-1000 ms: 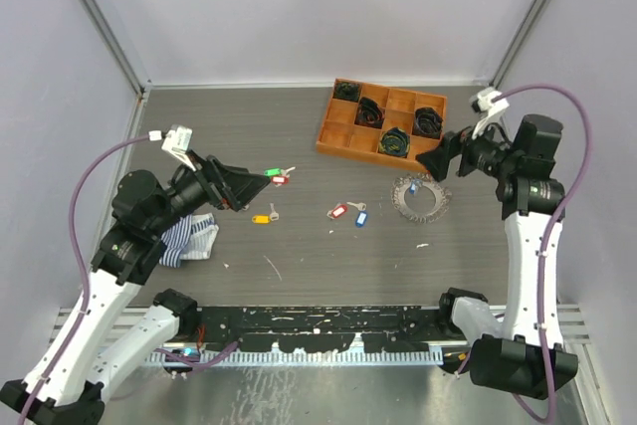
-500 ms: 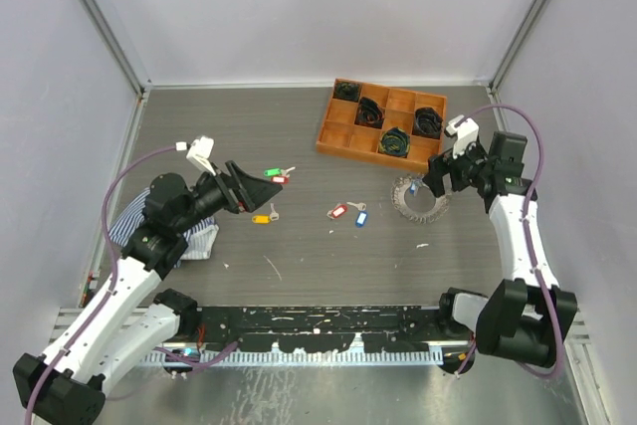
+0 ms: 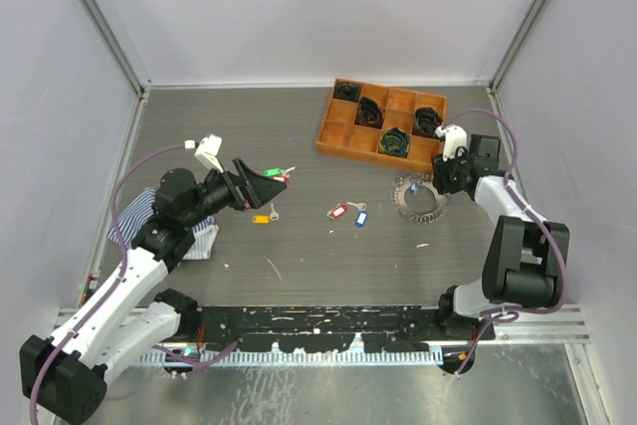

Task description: Remove the keys from the keyring

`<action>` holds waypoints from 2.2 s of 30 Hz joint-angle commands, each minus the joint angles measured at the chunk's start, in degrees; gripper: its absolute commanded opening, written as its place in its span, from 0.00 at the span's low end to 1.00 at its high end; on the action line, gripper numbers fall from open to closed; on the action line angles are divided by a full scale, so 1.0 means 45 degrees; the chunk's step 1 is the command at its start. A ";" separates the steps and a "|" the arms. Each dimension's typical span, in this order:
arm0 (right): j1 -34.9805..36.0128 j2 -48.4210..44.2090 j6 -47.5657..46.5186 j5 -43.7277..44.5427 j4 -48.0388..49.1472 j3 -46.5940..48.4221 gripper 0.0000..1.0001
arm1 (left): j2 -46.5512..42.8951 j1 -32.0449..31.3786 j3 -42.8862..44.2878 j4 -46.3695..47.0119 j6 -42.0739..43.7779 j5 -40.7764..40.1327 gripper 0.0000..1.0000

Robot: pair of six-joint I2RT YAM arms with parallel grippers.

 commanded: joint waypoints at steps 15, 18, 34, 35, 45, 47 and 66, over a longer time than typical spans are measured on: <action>0.0245 0.2519 0.2486 -0.1125 0.0846 0.1992 0.30 | 0.0096 0.0033 0.0100 0.0657 0.0387 -0.0092 0.98; 0.0530 0.2750 0.2515 -0.0753 0.0942 0.2101 0.30 | 0.0052 0.0032 0.0108 0.0615 0.0367 -0.0106 0.98; 0.1189 0.3675 0.2782 0.1195 0.1043 0.2430 0.30 | -0.0136 0.0033 0.0099 0.0418 0.0326 -0.0160 0.98; 0.1196 0.3663 0.2774 0.1326 0.1046 0.2429 0.30 | -0.0149 0.0033 0.0098 0.0400 0.0326 -0.0182 0.98; 0.1206 0.3762 0.3008 0.1500 0.1152 0.2374 0.26 | -0.0216 0.0033 0.0155 0.0302 0.0326 -0.0178 0.98; 0.1216 0.3749 0.3023 0.1474 0.1178 0.2357 0.23 | -0.0265 0.0033 0.0156 0.0263 0.0326 -0.0199 0.98; 0.0786 -0.0658 0.1906 -0.2683 0.1160 0.0525 0.01 | -0.0510 0.0033 0.0046 0.1142 0.0326 0.0831 0.99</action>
